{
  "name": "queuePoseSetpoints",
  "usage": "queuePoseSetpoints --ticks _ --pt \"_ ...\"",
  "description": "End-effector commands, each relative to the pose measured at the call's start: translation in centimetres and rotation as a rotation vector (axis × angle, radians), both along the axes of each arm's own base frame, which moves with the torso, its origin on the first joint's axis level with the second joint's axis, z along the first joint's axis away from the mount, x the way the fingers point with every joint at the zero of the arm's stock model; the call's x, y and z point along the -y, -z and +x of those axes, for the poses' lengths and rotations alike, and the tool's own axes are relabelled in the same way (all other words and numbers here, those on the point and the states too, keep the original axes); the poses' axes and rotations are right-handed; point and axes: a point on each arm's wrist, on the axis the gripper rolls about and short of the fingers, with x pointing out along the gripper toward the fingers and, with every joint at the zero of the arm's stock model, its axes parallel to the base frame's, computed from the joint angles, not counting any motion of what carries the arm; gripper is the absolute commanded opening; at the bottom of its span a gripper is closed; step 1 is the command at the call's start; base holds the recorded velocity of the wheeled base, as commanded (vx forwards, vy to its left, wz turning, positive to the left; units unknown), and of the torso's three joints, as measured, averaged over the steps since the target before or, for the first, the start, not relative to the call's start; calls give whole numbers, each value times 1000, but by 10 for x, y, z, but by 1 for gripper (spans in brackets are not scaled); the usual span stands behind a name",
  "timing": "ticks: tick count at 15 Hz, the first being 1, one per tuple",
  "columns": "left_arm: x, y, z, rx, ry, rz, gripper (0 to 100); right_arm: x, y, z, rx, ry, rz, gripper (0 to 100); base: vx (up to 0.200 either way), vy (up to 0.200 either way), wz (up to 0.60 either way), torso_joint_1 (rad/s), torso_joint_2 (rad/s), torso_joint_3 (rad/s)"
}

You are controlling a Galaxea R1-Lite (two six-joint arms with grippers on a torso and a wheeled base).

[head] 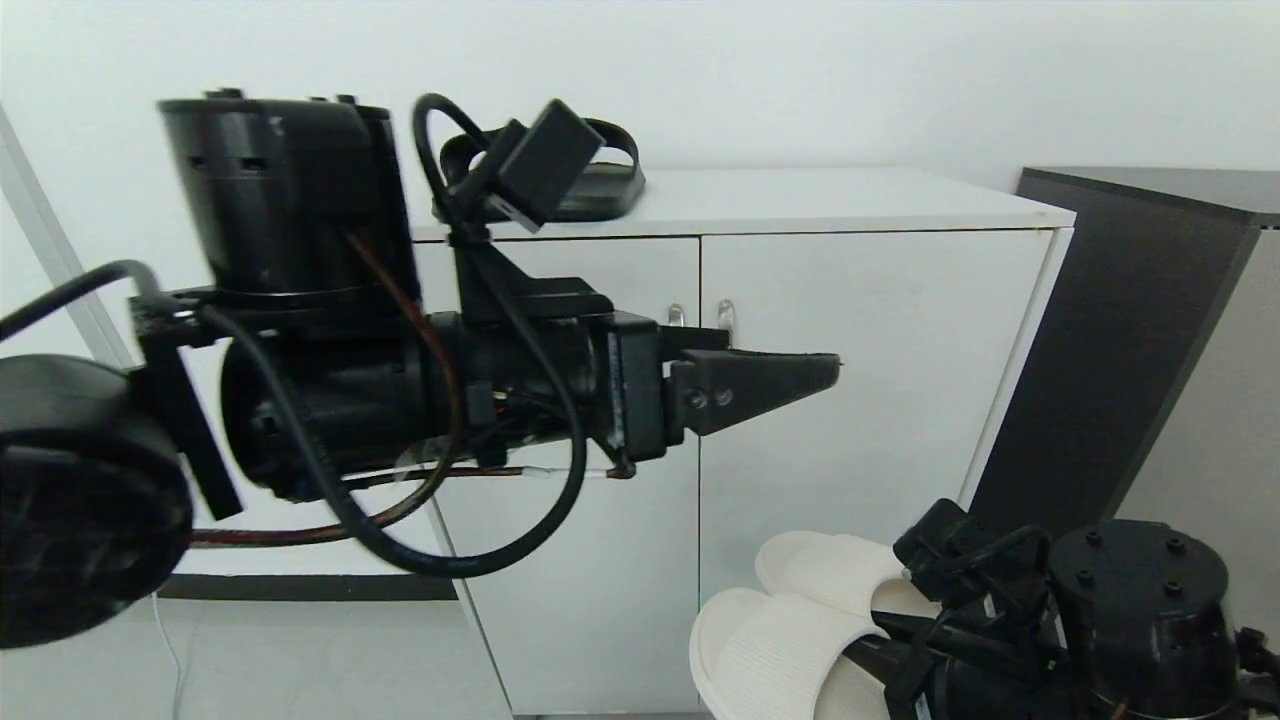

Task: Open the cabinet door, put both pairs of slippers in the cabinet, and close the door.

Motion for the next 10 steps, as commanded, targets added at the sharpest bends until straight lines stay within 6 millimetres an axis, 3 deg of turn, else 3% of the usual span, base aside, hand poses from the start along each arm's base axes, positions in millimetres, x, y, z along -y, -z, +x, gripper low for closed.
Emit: queuePoseSetpoints --ticks 1,4,10 --pt "23 14 18 -65 6 22 100 0 0 0 0 1 0 0 0 0 0 0 0 0" --pt "38 18 27 -63 -86 31 100 0 1 0 -4 1 -4 0 0 0 0 0 0 0" --pt "38 16 31 -72 -204 55 100 0 2 0 -7 1 -7 0 0 0 0 0 0 0"
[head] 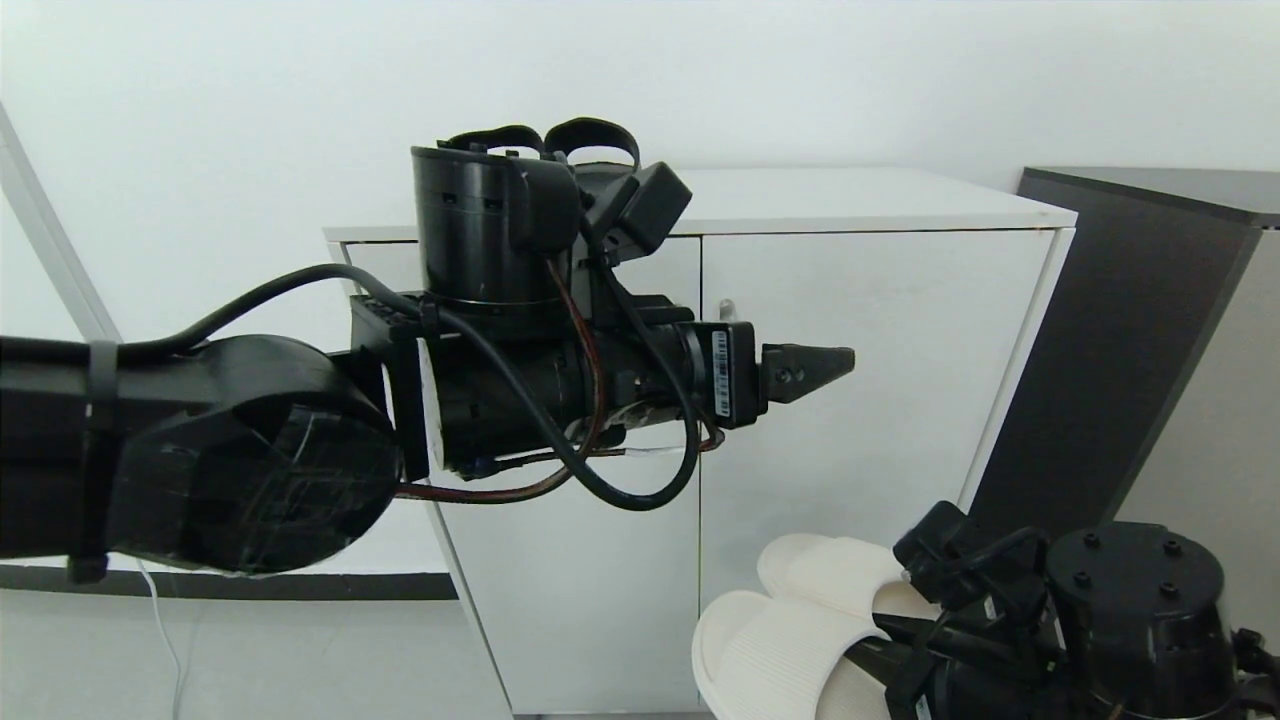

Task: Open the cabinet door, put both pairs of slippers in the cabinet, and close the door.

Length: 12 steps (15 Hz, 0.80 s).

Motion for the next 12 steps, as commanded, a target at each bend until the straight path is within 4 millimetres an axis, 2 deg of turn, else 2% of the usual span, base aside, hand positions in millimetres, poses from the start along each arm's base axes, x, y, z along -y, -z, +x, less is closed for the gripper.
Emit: queuePoseSetpoints --ticks 1,8,12 --pt "0 -1 1 6 -21 0 100 0 0 0 -1 -1 -1 0 0 0 0 0 0 0" --pt "2 11 9 -21 -84 47 100 0 4 0 -11 -3 -9 0 0 0 0 0 0 0" --pt "-3 18 28 -11 -145 70 100 0 5 0 -13 -3 -11 0 0 0 0 0 0 0"
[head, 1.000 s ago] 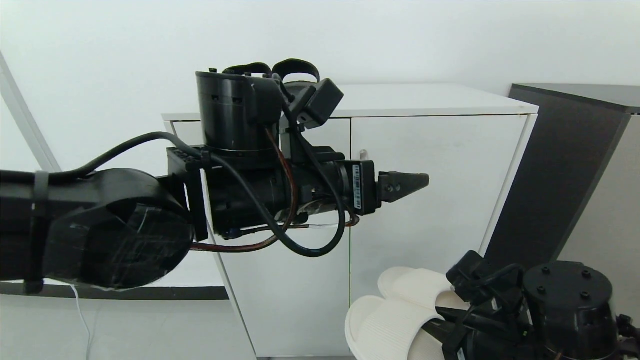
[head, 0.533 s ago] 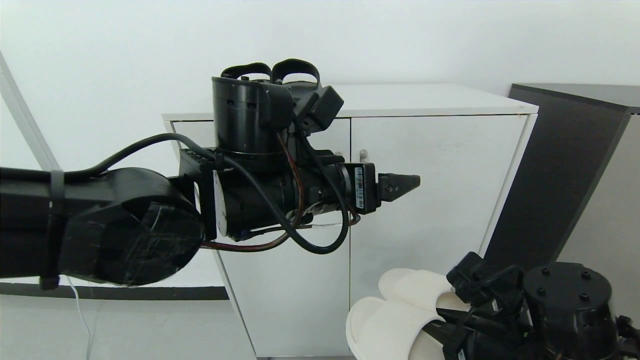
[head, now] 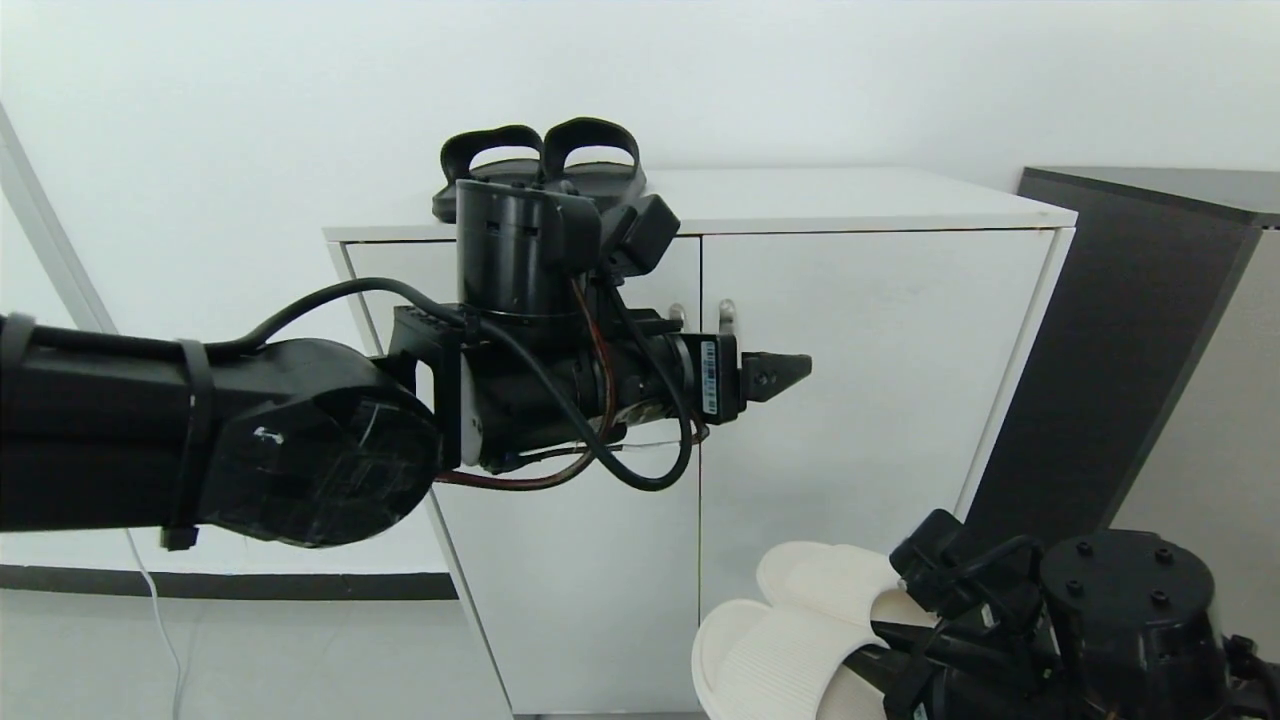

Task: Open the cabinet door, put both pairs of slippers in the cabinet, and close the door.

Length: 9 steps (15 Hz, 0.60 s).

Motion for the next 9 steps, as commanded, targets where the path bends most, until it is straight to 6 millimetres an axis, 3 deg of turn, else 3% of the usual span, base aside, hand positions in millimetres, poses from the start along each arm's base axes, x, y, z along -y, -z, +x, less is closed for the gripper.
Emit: queuePoseSetpoints --ticks 1,9 --pt "0 3 7 -1 -13 7 100 0 1 0 -2 -1 -1 0 0 0 0 0 0 0" --pt "16 8 28 4 -9 0 100 0 1 0 -2 -1 -4 0 0 0 0 0 0 0"
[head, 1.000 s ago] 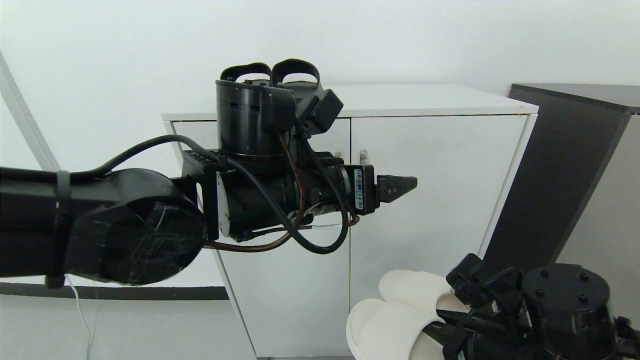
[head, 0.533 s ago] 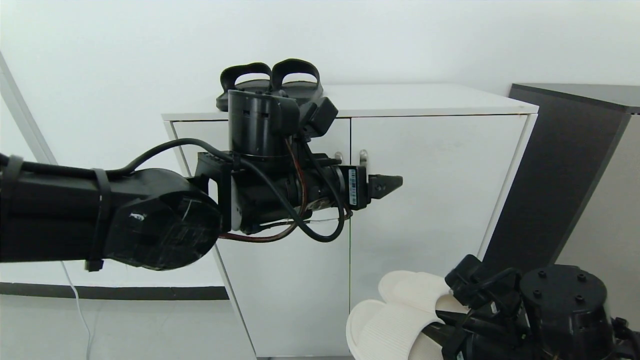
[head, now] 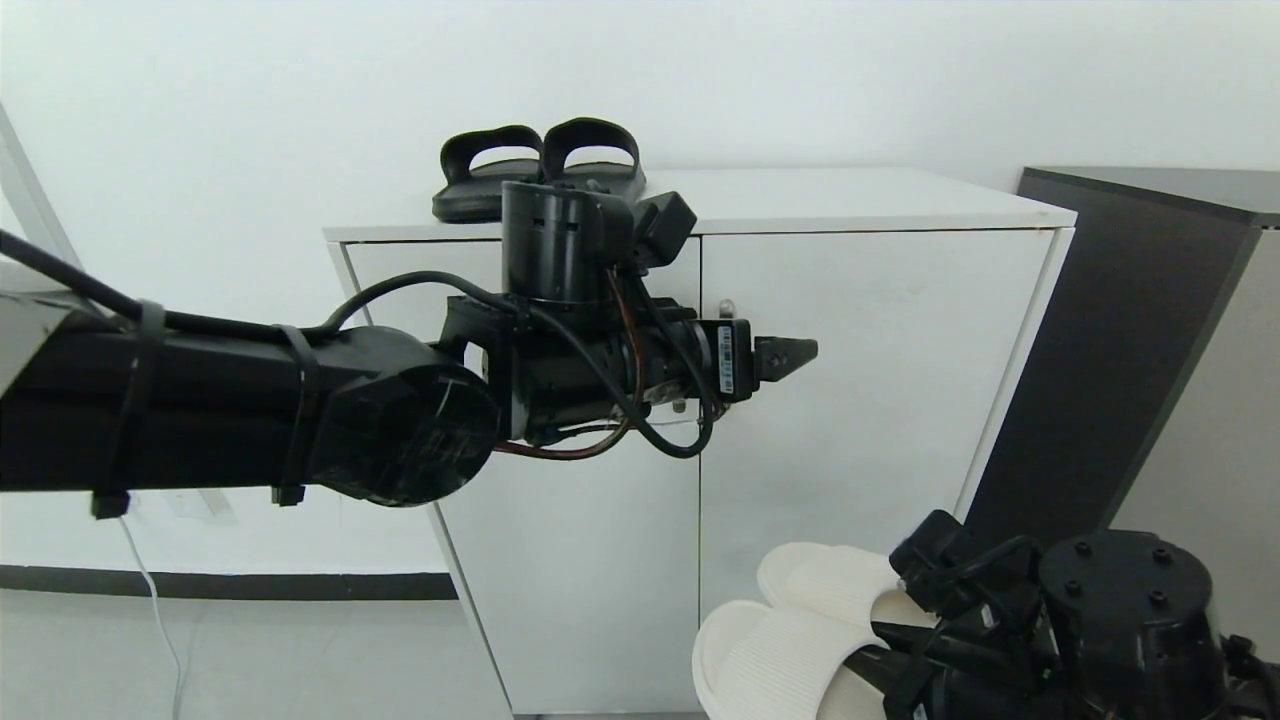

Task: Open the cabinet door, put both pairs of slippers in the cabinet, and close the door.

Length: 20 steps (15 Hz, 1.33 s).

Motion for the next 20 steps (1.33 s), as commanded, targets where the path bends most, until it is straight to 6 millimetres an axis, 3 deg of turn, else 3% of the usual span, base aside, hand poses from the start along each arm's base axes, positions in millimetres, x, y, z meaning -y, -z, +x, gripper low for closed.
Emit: queuePoseSetpoints --ticks 1,5,6,15,20 --pt "4 7 5 -12 2 9 100 0 1 0 -2 -1 -3 0 0 0 0 0 0 0" --pt "7 7 8 -11 3 4 100 0 2 -1 -7 -4 -4 0 0 0 0 0 0 0" --pt "7 6 8 -10 3 3 0 0 4 -4 -14 -15 -12 0 0 0 0 0 0 0" --pt "-4 11 -9 6 7 -14 0 0 9 -13 -33 -71 -12 0 0 0 0 0 0 0" --pt "-10 9 -60 10 87 -16 0 2 15 -19 -57 -121 -12 0 0 0 0 0 0 0"
